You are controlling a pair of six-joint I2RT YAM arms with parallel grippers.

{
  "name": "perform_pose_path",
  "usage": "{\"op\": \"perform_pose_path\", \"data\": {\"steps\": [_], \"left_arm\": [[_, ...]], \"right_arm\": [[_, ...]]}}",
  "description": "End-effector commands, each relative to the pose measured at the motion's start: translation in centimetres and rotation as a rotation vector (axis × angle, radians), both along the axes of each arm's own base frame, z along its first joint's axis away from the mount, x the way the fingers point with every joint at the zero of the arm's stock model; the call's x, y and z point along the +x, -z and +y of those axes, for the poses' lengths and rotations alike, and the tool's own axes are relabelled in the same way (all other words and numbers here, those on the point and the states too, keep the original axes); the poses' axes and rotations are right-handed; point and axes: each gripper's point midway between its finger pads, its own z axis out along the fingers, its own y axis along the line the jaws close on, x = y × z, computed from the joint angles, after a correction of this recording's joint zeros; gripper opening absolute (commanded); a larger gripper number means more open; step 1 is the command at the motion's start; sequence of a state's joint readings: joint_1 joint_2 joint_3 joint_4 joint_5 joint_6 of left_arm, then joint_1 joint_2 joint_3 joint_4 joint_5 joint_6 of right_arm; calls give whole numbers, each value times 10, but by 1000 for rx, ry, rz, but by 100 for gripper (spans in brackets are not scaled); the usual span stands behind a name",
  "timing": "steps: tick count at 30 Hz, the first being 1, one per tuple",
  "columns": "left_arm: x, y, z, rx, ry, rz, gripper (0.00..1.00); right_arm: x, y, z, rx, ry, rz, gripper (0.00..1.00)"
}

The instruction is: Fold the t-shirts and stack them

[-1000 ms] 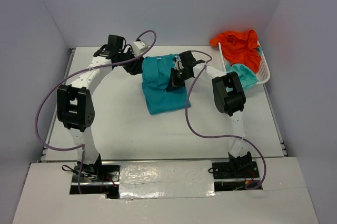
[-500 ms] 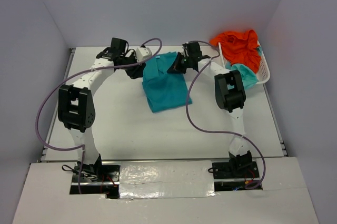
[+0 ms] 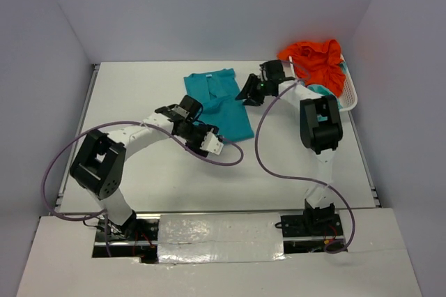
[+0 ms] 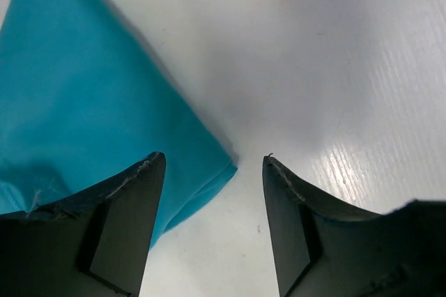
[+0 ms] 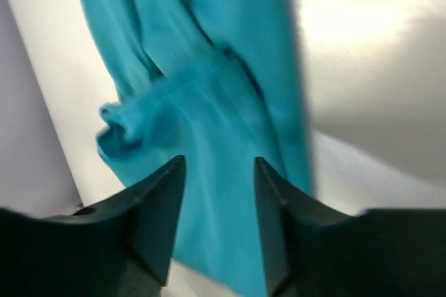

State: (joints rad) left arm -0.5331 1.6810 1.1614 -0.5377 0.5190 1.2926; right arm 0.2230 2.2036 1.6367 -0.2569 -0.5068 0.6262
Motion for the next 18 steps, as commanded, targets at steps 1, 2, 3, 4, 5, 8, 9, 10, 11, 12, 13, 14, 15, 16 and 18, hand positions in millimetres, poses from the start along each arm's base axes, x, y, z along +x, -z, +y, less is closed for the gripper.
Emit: {"op": "perform_pose_path", "data": {"steps": [1,2,3,4,5,8,9,10,11,12,13,14,15,16,18], "left_arm": [[9,3,-16,-15,148,-117,70],[10,8,-17,-5,137,-104,73],[15,9,-22,-11,122,-115,79],[20,19,-21,13,86,-108,80],[25,21,-22,18,73,-123,80],[25,31,-23,31,90,-126,79],[20,35,-22,40,99,-112,78],[16,39,-20,49,111,-110,77],[14,42,-19,62,113,-115,76],[10,49,-15,76,110,-107,74],[9,52,-13,87,108,-111,73],[8,53,-12,92,106,-108,72],[5,57,-9,101,105,-99,72],[2,58,-7,108,113,-91,72],[-4,62,-3,121,132,-81,72]], "right_arm": [[-31,-36,-37,-107,-34,-55,55],[-40,-29,-42,-131,-34,-32,60],[-58,-17,-48,-158,-40,12,62],[-66,-11,-52,-172,-39,31,69],[-73,-5,-53,-178,-45,46,71],[-100,20,-60,-200,-52,120,73],[-104,26,-61,-203,-59,135,73],[-108,30,-59,-196,-70,146,72],[-114,35,-57,-181,-85,171,71],[-118,37,-56,-178,-93,180,70],[-122,41,-58,-185,-93,195,69],[-124,42,-59,-188,-92,197,69],[-127,43,-59,-190,-95,202,68],[-129,45,-60,-192,-94,206,68],[-135,48,-58,-178,-106,222,68]]}}
